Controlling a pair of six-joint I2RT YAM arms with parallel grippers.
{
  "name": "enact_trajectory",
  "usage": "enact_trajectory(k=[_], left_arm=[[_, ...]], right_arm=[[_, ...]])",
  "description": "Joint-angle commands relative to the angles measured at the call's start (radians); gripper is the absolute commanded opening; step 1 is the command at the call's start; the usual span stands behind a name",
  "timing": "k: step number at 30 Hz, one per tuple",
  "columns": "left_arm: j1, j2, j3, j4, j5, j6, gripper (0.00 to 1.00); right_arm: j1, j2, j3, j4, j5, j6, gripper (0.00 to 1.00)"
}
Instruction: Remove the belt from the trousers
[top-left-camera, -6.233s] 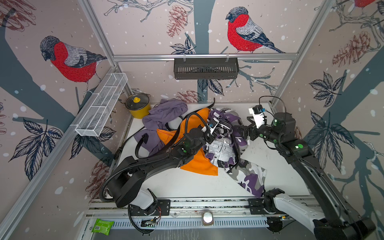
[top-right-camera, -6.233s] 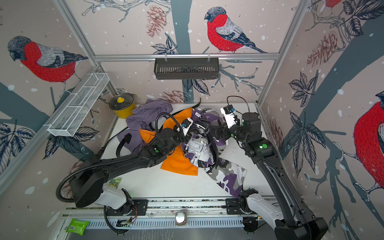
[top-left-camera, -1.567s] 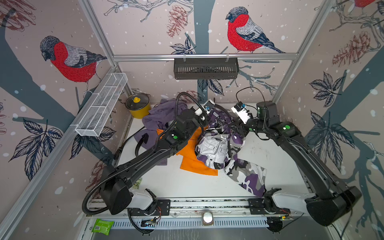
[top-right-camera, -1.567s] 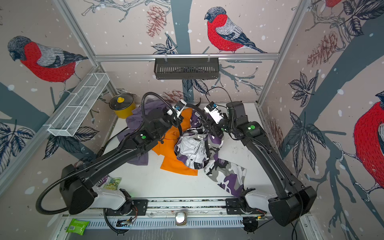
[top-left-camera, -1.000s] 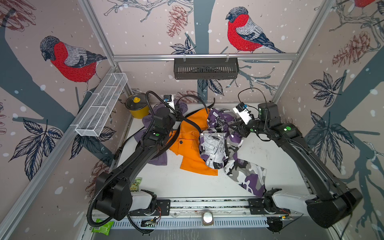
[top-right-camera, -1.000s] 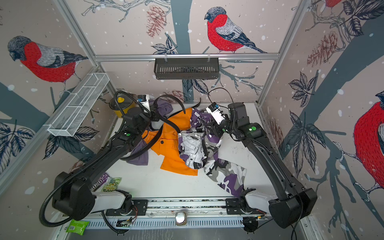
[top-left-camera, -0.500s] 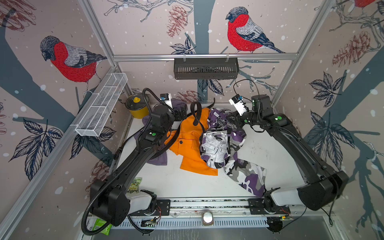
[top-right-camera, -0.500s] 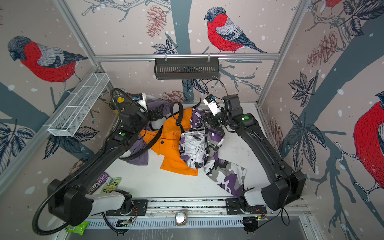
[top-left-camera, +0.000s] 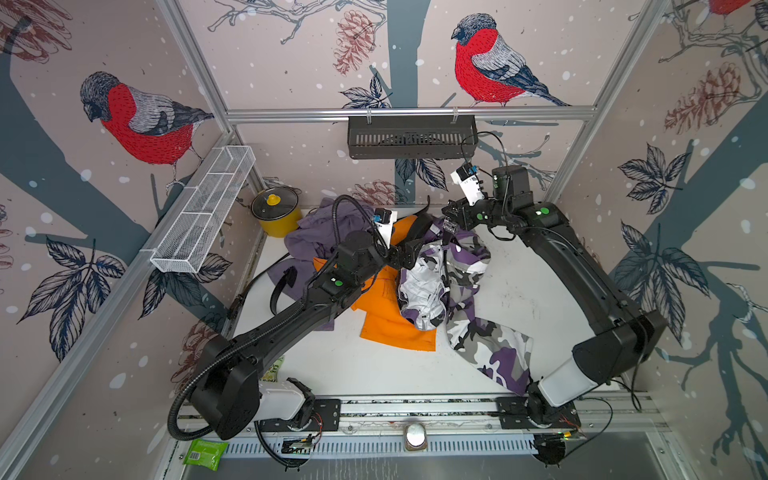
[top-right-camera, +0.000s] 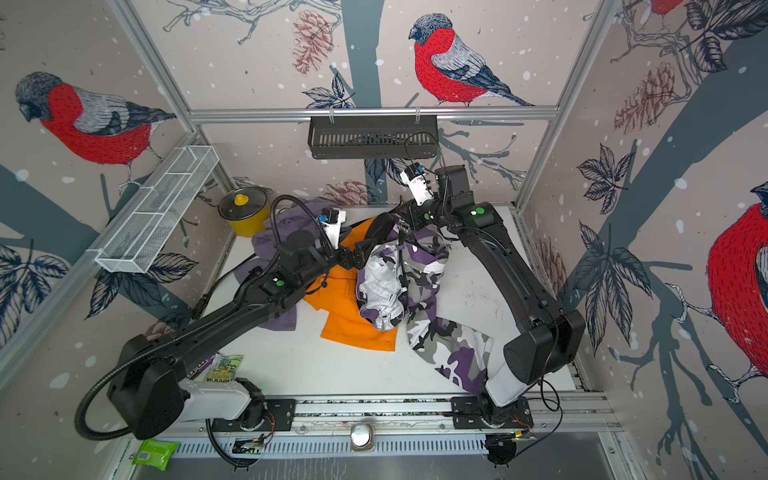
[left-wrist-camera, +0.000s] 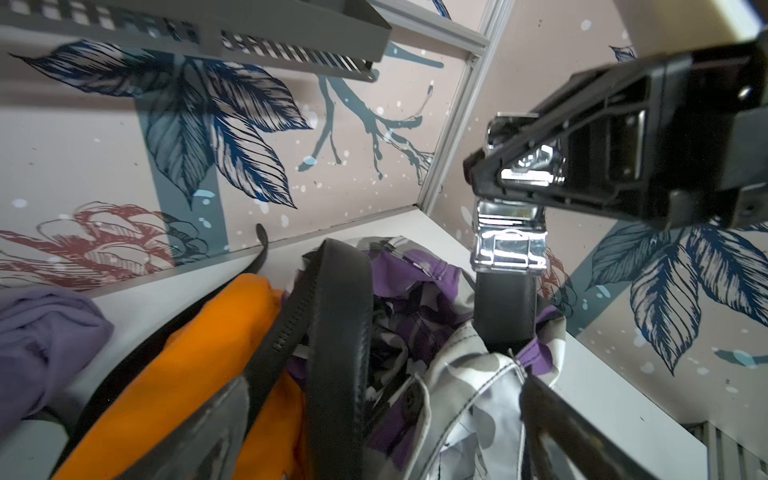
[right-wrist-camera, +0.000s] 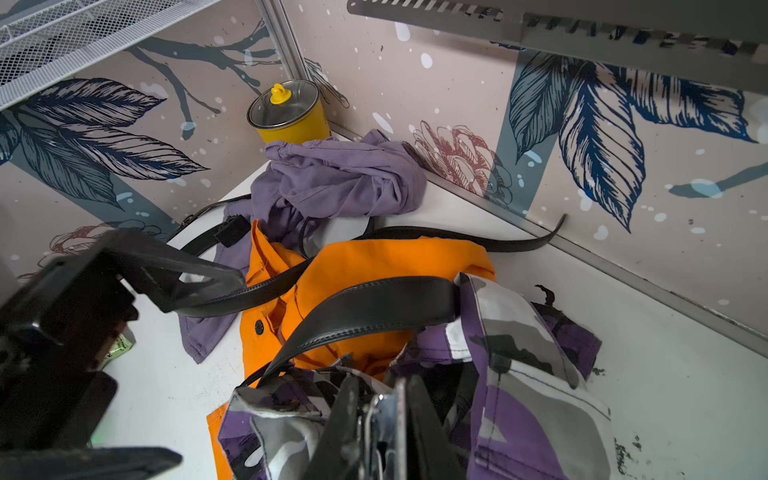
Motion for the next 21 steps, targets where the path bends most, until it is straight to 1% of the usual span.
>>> enact_trajectory(k=[1,4,7,9,17,18,19,21], left_arm=[[-0.014,0.056,0.017,0.161,0.138,0.027,0.98],[-0.031,0.136,0.082,0.093,0.189,0.041,0.83],[-0.049,0.209,0.099,0.054,0.23,0.049,0.7],[-0.061,0.249,0.086,0.069,0.257,0.053,0.67],[-0.108,0.409,0.083,0.024,0.313,0.061,0.44],[-0.114,0.417,0.08,0.022,0.317,0.058,0.44],[-0.121,0.422,0.078,0.024,0.322,0.052,0.45],[-0.131,0.399,0.06,0.037,0.309,0.026,0.57]], right_arm=[[-0.001,0.0,0.021,0.036,0.018,0.021,0.0],[-0.003,-0.001,0.028,0.034,0.02,0.022,0.0],[-0.007,0.001,0.036,0.046,0.021,0.031,0.0],[-0.013,0.004,0.043,0.054,0.019,0.037,0.0],[-0.039,0.023,0.098,0.048,0.023,0.044,0.0],[-0.041,0.025,0.103,0.047,0.023,0.044,0.0],[-0.043,0.025,0.105,0.045,0.024,0.044,0.0],[-0.044,0.031,0.107,0.043,0.027,0.043,0.0]])
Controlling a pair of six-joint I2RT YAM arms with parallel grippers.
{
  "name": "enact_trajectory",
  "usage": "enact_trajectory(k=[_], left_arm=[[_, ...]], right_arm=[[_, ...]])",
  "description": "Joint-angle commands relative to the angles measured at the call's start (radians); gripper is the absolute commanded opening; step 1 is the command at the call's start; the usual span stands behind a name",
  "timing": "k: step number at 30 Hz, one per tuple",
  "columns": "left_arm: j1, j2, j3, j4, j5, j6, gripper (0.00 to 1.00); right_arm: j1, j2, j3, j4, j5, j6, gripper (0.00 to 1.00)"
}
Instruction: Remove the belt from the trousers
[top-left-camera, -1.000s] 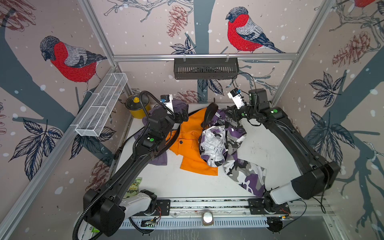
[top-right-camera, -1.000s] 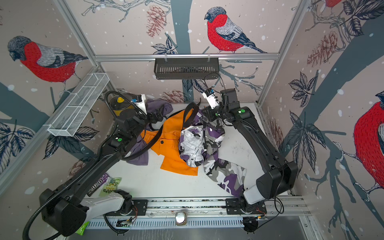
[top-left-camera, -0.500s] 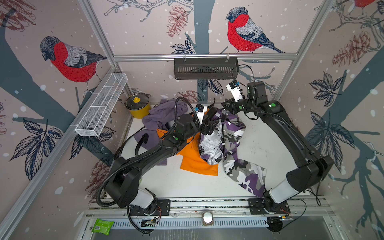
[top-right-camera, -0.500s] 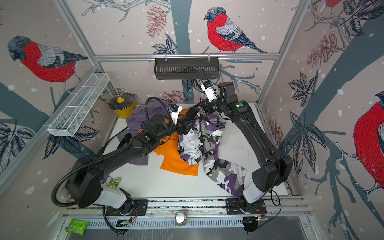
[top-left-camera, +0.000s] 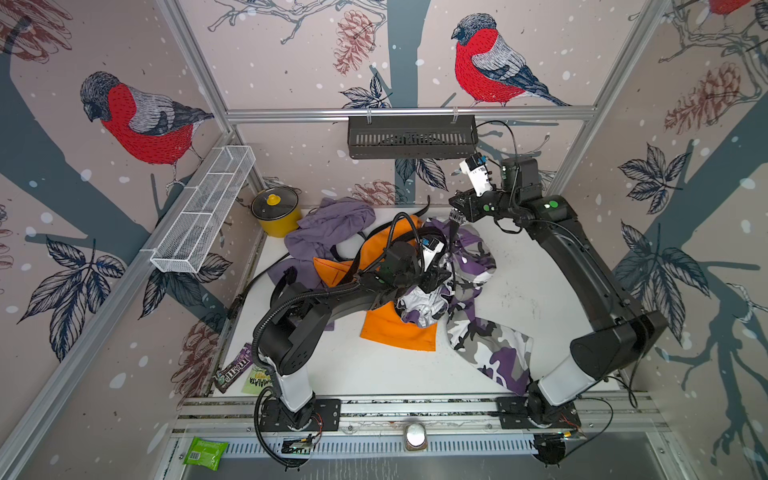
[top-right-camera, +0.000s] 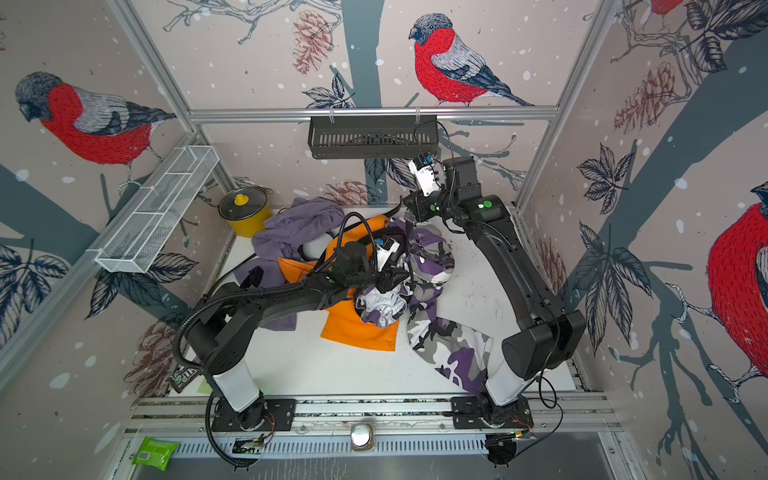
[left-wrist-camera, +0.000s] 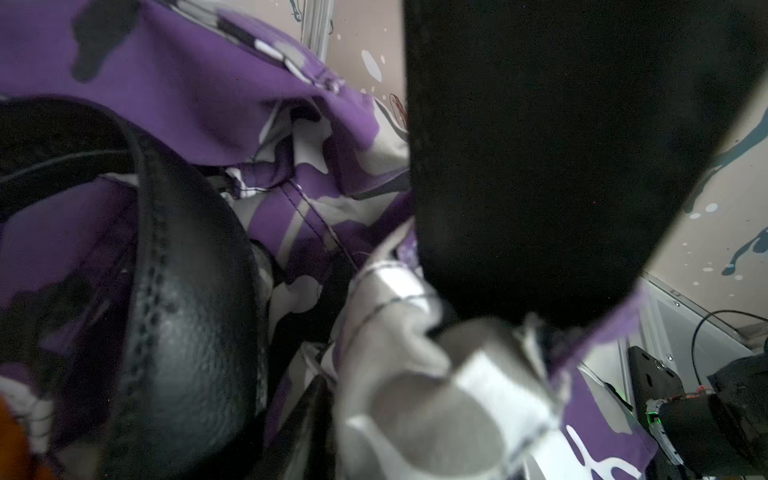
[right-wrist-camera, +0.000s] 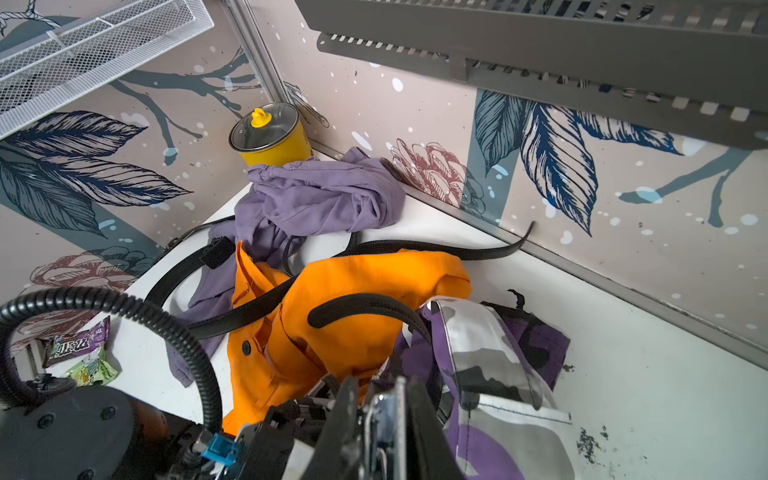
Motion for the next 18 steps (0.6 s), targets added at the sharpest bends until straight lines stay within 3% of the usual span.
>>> enact_trajectory(k=[1,2,4,9,18], left_arm=[[-0.014,-0.047,-0.04,0.001,0.015,-0.042,0.66],[-0.015,-0.092,-0.07,0.032,-0.011,-0.059,0.76],[-0.015,-0.193,-0.131,0.09,-0.076,-0.082,0.84],[-0.015,-0.371,-0.17,0.131,-0.249,-0.112,0.84],[-0.028,-0.214,0.042,0.089,-0.282,-0.206,0.81]], right_arm=[[0.0,0.006,0.015,0.085,0.01,0.017,0.0],[0.002,0.008,0.014,0.083,0.013,0.018,0.0],[0.008,0.008,0.009,0.08,0.024,0.016,0.0],[0.025,0.012,-0.004,0.089,0.046,0.026,0.0],[0.056,0.012,-0.019,0.127,0.072,0.069,0.0]])
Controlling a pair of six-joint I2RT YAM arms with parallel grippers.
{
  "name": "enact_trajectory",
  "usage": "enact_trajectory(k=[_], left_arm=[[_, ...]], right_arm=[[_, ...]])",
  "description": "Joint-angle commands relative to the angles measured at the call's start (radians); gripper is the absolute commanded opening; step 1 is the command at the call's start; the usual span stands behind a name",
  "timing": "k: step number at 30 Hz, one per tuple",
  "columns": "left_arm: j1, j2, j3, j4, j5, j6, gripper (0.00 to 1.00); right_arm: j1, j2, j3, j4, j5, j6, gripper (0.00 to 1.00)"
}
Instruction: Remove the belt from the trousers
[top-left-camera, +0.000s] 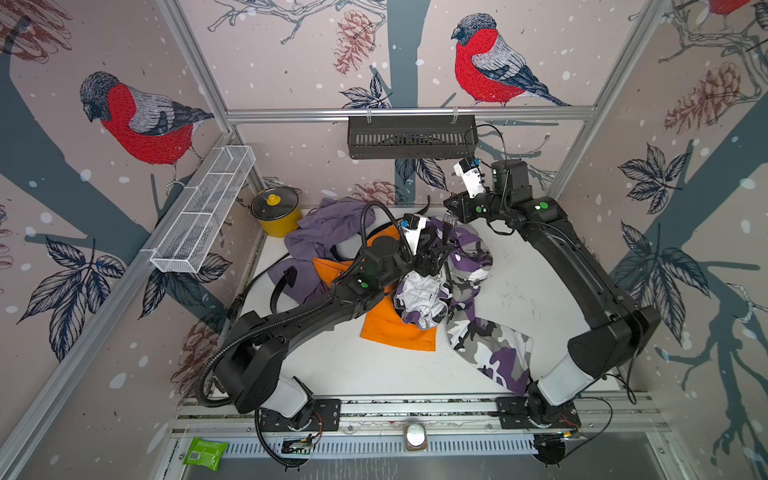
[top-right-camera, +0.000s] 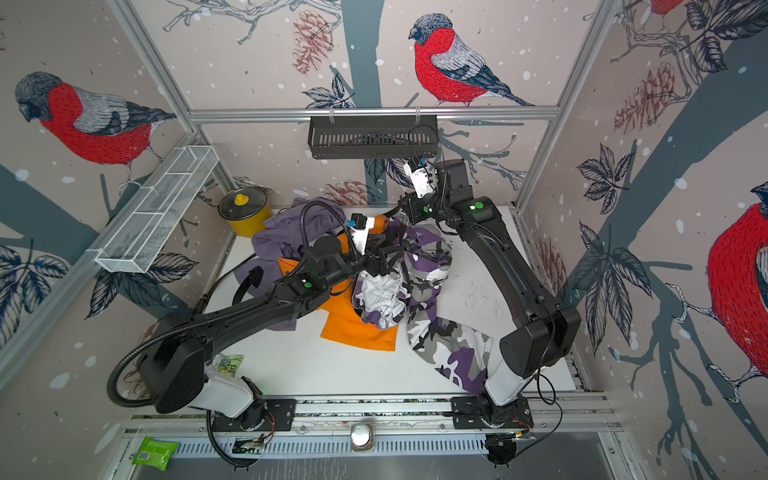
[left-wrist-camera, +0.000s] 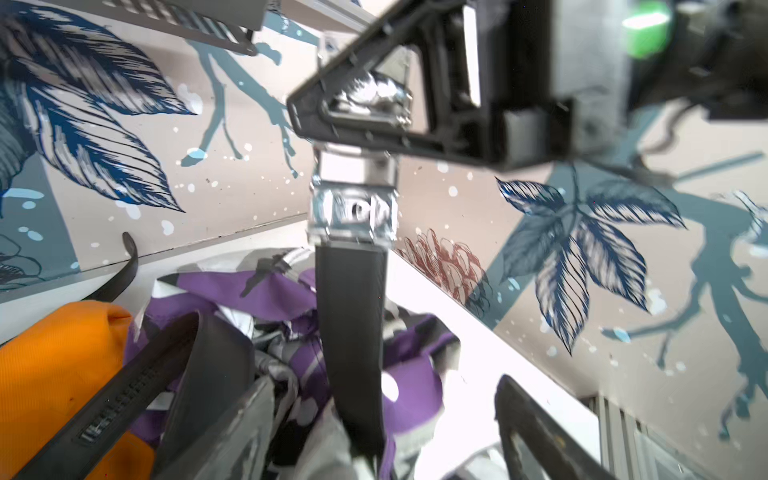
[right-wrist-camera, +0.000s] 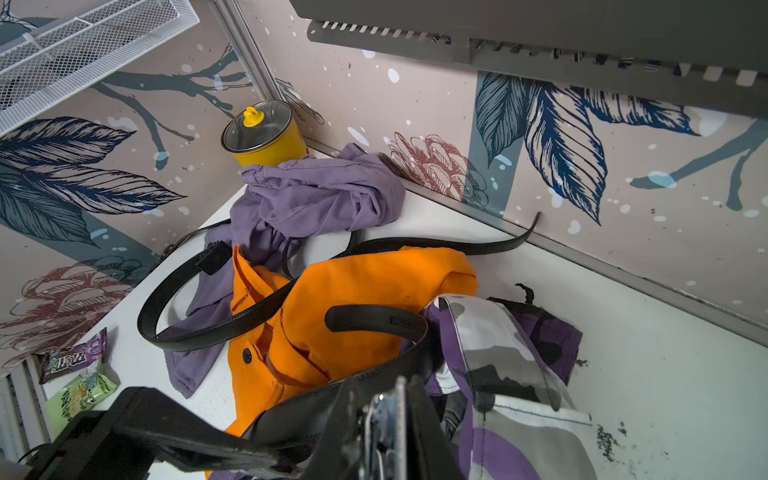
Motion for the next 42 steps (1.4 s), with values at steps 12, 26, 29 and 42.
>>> enact_trajectory(k=[12,26,29,42], left_arm=[[-0.013,0.145,0.143,-0.068,-0.111,-0.051,0.34],[0.119,0.124,0.033,0.121,0.039,-0.292,0.0],[0.148,0.095,-0.024,0.211,0.06,-0.335,0.0],[0.194,0.006,-0.054,0.258,0.068,-0.359,0.0]], right_arm=[[0.019,-0.012,0.0,0.096,0.028,0.044,0.0],[-0.032,-0.1,-0.071,0.146,-0.052,0.09,0.87],[-0.072,-0.179,-0.186,0.165,-0.08,0.124,0.89],[-0.031,-0.577,-0.866,0.288,0.067,0.532,0.86]])
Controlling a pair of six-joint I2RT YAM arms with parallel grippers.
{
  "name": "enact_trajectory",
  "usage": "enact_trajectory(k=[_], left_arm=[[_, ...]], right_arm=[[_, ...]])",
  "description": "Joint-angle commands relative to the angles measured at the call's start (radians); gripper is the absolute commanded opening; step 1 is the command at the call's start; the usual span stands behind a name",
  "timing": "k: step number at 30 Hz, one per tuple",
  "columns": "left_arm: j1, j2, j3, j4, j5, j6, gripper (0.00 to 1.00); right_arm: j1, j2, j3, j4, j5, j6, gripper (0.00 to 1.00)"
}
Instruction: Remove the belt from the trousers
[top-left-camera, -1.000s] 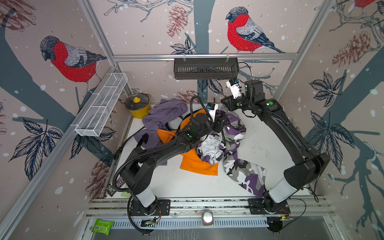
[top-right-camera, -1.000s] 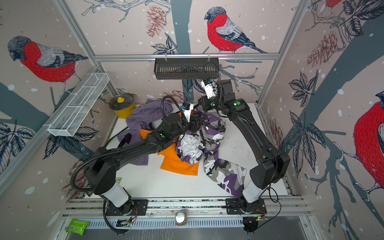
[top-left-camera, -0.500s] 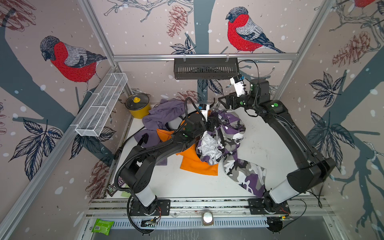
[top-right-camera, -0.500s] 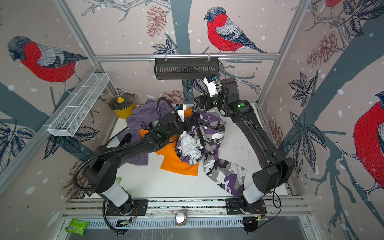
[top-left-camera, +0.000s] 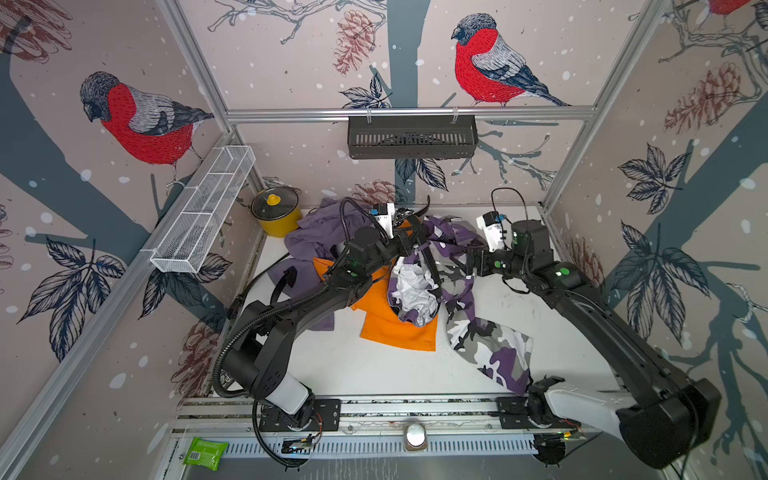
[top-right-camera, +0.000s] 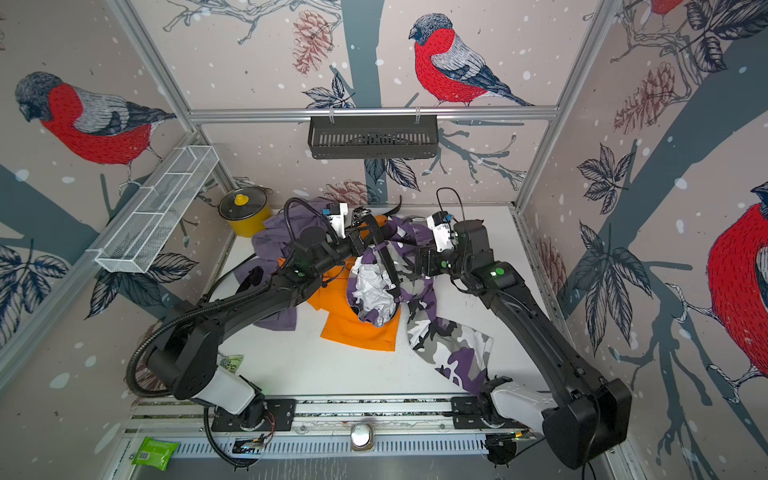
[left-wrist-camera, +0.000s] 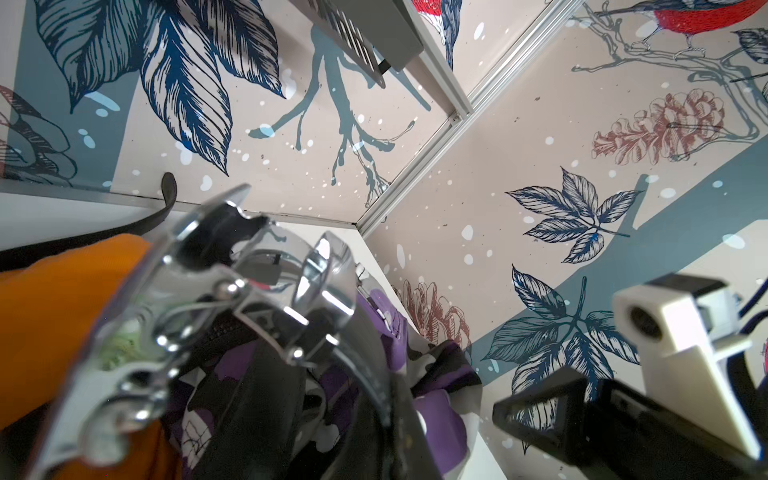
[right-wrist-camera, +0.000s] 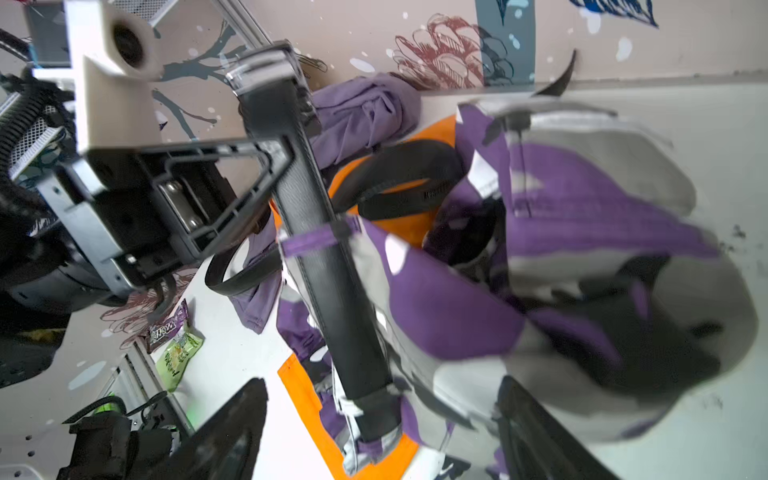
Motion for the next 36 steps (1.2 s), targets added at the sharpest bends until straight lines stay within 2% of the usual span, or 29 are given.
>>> enact_trajectory(k=[1,4,6,12,15,17,19,23,24,25,27,30,36], left_arm=[[0.006,-0.024,0.002,0.124,-0.002,0.005,0.0],[0.007,-0.029,0.007,0.117,0.001,0.012,0.0],[0.007,-0.028,0.01,0.116,0.001,0.013,0.0],[0.009,-0.022,0.019,0.138,-0.002,0.014,0.0],[0.009,-0.013,0.031,0.141,0.001,0.012,0.0],[0.011,-0.009,0.035,0.147,0.001,0.014,0.0],[0.013,-0.005,0.042,0.149,0.0,0.02,0.0],[0.024,-0.002,0.048,0.147,0.005,0.027,0.0],[0.027,-0.002,0.05,0.147,0.009,0.027,0.0],[0.03,-0.001,0.052,0.145,0.011,0.03,0.0],[0.031,-0.003,0.054,0.142,0.01,0.033,0.0],[0.032,-0.011,0.058,0.135,0.01,0.04,0.0],[0.047,-0.057,0.098,0.112,0.012,0.066,0.0]], right_arm=[[0.002,-0.088,-0.13,0.125,0.091,0.241,0.86],[0.01,-0.173,-0.31,0.343,0.087,0.372,0.9],[-0.01,-0.166,-0.369,0.436,0.044,0.418,0.92],[-0.015,-0.046,-0.447,0.603,-0.046,0.459,0.93],[-0.003,0.017,-0.455,0.733,-0.083,0.482,0.89],[0.001,0.073,-0.428,0.735,-0.1,0.471,0.81],[0.002,0.118,-0.407,0.72,-0.123,0.448,0.68],[0.009,0.185,-0.388,0.67,-0.103,0.367,0.54],[0.008,0.198,-0.384,0.66,-0.099,0.349,0.46],[0.004,0.203,-0.389,0.67,-0.1,0.347,0.33],[0.0,0.198,-0.388,0.686,-0.096,0.343,0.21],[-0.004,0.163,-0.337,0.613,-0.049,0.291,0.01],[-0.101,0.047,-0.127,0.319,-0.015,0.109,0.0]])
